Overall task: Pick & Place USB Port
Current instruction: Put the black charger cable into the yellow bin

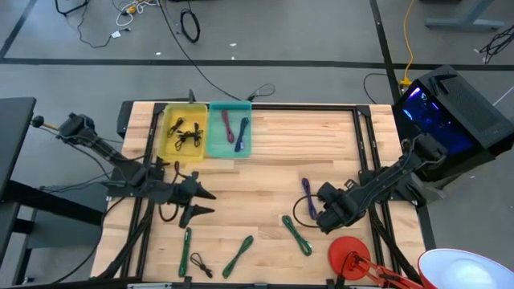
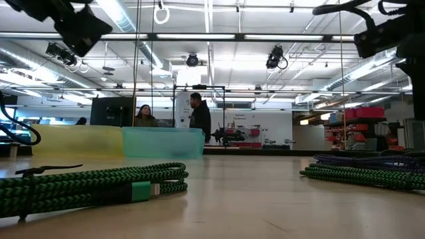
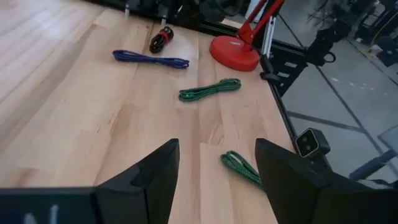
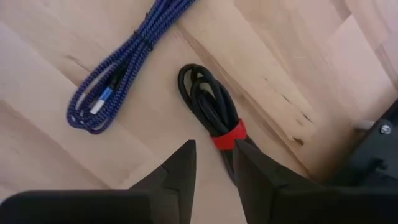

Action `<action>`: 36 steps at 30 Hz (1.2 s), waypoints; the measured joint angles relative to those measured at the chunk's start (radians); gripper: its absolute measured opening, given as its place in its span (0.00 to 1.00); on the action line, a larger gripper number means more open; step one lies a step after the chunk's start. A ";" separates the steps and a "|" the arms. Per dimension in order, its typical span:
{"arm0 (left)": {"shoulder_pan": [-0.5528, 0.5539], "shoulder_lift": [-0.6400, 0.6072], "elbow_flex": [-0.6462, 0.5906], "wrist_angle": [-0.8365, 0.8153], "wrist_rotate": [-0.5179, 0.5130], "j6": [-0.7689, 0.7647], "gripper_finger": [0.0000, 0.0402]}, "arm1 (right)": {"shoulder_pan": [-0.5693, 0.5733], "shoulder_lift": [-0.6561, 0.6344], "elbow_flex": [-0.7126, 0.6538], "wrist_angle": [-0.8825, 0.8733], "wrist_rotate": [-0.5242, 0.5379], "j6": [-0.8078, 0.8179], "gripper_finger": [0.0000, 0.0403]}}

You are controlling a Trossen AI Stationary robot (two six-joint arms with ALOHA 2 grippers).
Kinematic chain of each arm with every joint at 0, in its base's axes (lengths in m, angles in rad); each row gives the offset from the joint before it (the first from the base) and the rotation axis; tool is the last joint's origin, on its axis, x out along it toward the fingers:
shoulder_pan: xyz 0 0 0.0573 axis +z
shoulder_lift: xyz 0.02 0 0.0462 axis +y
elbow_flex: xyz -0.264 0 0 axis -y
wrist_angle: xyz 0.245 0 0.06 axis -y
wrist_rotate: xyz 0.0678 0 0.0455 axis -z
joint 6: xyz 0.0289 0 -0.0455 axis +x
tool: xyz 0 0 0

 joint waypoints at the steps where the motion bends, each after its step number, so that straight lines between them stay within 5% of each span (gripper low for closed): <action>1: -0.022 0.000 0.000 0.001 -0.026 -0.001 0.54 | 0.000 0.000 -0.010 0.011 -0.001 -0.009 0.27; 9: -0.140 0.001 0.000 0.015 -0.179 -0.020 0.54 | 0.000 0.001 -0.105 0.180 -0.046 -0.070 0.27; 36: -0.149 0.002 0.000 0.021 -0.211 -0.018 0.54 | -0.119 -0.003 -0.298 0.409 -0.015 -0.208 0.39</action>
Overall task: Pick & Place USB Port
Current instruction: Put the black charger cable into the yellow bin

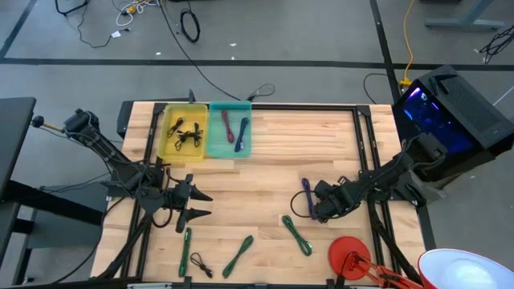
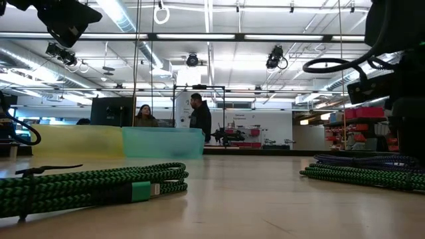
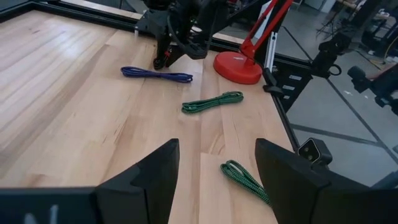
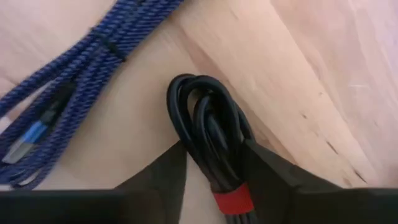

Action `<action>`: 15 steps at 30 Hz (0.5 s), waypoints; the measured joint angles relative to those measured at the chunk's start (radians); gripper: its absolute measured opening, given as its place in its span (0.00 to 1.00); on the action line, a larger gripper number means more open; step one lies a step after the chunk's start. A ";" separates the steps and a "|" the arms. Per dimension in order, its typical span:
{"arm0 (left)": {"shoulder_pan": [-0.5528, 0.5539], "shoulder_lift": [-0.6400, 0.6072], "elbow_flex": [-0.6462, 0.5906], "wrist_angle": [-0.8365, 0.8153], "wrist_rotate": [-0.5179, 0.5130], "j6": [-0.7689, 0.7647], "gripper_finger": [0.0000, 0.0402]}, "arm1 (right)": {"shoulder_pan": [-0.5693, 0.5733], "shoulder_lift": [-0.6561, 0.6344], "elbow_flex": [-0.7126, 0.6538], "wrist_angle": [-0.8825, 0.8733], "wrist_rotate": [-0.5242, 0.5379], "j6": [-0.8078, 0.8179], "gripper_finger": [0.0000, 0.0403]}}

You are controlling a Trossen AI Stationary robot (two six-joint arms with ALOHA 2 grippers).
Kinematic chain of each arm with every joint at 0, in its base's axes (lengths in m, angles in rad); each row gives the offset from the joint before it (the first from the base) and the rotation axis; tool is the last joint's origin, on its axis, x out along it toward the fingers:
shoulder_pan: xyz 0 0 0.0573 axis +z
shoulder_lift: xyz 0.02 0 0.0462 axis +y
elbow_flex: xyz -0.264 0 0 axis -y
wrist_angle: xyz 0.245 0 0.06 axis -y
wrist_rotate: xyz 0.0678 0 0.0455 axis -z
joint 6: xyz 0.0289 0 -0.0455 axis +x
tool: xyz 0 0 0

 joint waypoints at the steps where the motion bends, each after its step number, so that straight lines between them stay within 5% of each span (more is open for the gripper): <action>1: 0.000 0.000 0.000 0.000 0.000 0.000 0.54 | -0.001 0.000 -0.005 -0.001 0.000 0.004 0.36; 6: 0.000 0.000 0.000 0.000 -0.004 0.000 0.54 | -0.001 -0.009 -0.003 -0.014 0.003 0.011 0.06; 10: 0.000 0.000 0.000 0.000 -0.026 0.000 0.54 | -0.002 -0.037 0.038 -0.056 0.000 0.046 0.03; 15: 0.002 0.000 0.000 0.001 -0.088 0.000 0.54 | -0.004 -0.115 0.174 -0.136 0.134 -0.011 0.03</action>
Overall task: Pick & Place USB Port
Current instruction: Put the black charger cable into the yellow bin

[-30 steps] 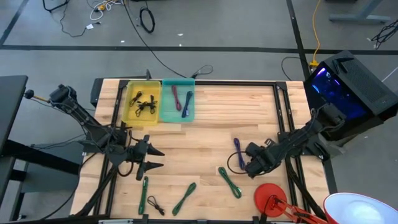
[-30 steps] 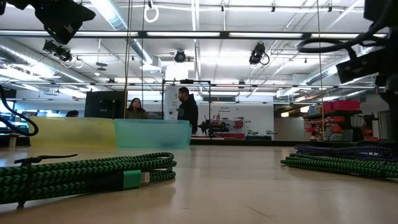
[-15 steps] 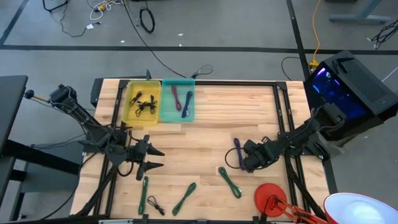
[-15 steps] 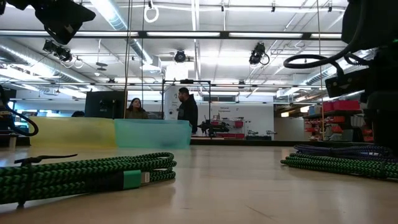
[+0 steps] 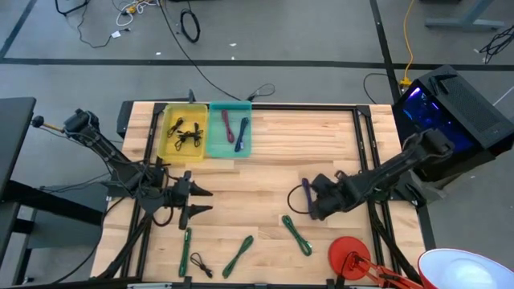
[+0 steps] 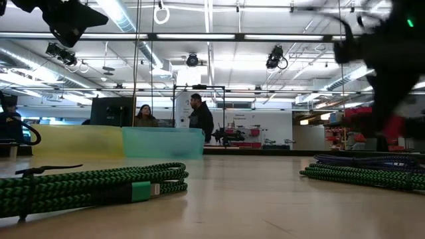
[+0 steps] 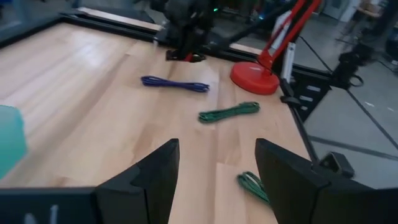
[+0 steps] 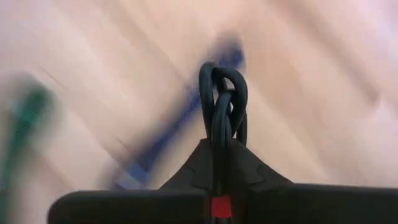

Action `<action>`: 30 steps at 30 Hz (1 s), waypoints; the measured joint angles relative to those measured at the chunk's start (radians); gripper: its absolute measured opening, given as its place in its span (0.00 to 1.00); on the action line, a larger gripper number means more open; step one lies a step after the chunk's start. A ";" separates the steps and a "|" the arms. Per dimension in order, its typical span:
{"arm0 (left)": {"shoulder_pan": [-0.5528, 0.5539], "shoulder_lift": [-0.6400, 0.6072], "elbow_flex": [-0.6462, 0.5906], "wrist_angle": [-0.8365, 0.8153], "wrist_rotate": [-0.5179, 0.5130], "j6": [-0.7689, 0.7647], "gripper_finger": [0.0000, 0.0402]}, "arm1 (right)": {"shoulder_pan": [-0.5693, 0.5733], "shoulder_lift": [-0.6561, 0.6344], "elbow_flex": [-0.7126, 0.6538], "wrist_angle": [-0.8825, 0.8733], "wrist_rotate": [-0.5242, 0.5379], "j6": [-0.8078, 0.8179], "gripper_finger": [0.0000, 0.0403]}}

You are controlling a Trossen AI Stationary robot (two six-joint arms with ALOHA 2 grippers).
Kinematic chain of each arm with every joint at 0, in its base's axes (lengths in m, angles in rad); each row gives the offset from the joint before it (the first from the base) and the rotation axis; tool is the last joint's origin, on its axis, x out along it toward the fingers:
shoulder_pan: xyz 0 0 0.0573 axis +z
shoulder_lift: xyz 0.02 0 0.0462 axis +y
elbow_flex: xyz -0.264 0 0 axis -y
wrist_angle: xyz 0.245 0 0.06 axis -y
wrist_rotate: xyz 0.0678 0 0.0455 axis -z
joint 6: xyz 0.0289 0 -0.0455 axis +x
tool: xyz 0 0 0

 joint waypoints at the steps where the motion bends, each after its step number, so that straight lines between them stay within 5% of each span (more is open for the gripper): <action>1: 0.000 0.000 0.000 0.002 -0.014 -0.001 0.54 | 0.000 -0.017 0.032 0.005 0.048 -0.010 0.03; 5: 0.001 0.000 0.000 0.037 -0.091 0.011 0.54 | 0.001 -0.062 0.160 0.131 0.232 -0.158 0.03; 9: 0.018 0.000 0.000 0.170 -0.143 0.128 0.54 | 0.000 -0.068 0.233 0.451 0.313 -0.453 0.03; 16: 0.130 0.000 0.000 0.341 -0.043 0.319 0.54 | 0.000 -0.035 0.241 1.026 0.233 -0.887 0.03; 22: 0.252 0.014 0.000 0.403 0.109 0.297 0.54 | 0.000 0.033 0.241 1.181 0.206 -0.994 0.03; 30: 0.362 0.201 0.001 0.694 0.282 0.314 0.54 | -0.011 0.094 0.241 1.320 0.130 -1.050 0.03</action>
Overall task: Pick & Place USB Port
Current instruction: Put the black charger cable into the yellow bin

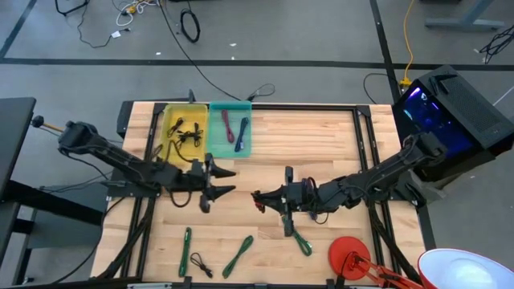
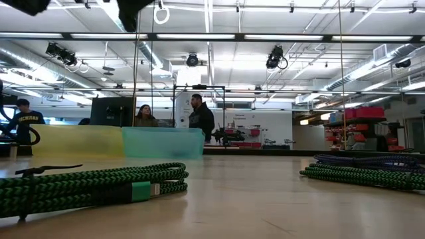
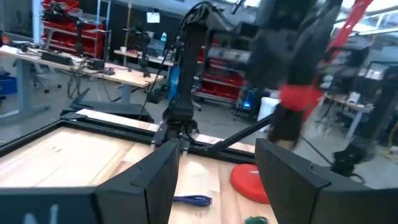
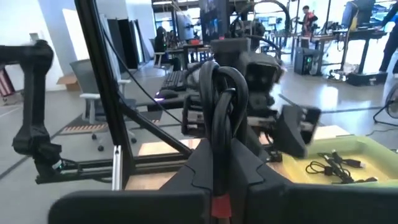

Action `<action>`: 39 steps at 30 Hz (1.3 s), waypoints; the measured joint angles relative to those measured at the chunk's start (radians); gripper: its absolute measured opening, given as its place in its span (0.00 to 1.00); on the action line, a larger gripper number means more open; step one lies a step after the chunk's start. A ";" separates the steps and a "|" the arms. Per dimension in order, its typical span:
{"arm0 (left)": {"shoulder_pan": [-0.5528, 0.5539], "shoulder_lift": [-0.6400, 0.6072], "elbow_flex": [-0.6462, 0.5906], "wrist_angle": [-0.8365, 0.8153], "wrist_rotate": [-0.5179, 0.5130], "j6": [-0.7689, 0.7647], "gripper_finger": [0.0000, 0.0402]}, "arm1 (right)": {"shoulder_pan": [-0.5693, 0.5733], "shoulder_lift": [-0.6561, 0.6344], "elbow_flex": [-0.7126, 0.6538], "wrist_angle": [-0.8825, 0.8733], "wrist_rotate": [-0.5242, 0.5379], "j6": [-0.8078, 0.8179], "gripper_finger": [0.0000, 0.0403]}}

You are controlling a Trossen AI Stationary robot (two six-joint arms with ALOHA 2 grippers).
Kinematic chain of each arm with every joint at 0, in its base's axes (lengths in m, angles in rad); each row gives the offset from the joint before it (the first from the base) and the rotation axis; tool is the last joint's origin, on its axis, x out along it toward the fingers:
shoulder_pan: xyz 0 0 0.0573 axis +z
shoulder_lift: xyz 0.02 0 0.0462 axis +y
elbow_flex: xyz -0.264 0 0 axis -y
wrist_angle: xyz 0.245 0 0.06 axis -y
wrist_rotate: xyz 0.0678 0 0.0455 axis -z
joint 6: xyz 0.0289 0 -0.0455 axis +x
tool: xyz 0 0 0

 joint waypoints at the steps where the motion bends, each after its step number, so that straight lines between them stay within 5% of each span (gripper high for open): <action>1: 0.009 0.029 0.000 0.034 0.008 -0.002 0.54 | 0.000 0.001 0.000 0.005 0.000 -0.006 0.03; 8: 0.067 0.199 0.015 0.193 0.169 -0.050 0.54 | 0.000 0.001 0.000 0.030 -0.016 -0.027 0.03; 13: 0.077 0.265 0.094 0.211 0.345 0.101 0.54 | -0.002 0.016 0.000 0.040 -0.024 -0.026 0.03; 20: 0.063 0.338 0.209 0.195 0.353 0.232 0.54 | -0.006 0.027 0.001 0.055 -0.026 -0.026 0.03; 30: 0.064 0.357 0.264 0.191 0.380 0.214 0.52 | -0.009 0.029 0.001 0.053 -0.029 -0.037 0.03; 39: 0.065 0.355 0.264 0.124 0.386 0.177 0.11 | -0.013 0.029 0.000 0.043 -0.034 -0.049 0.03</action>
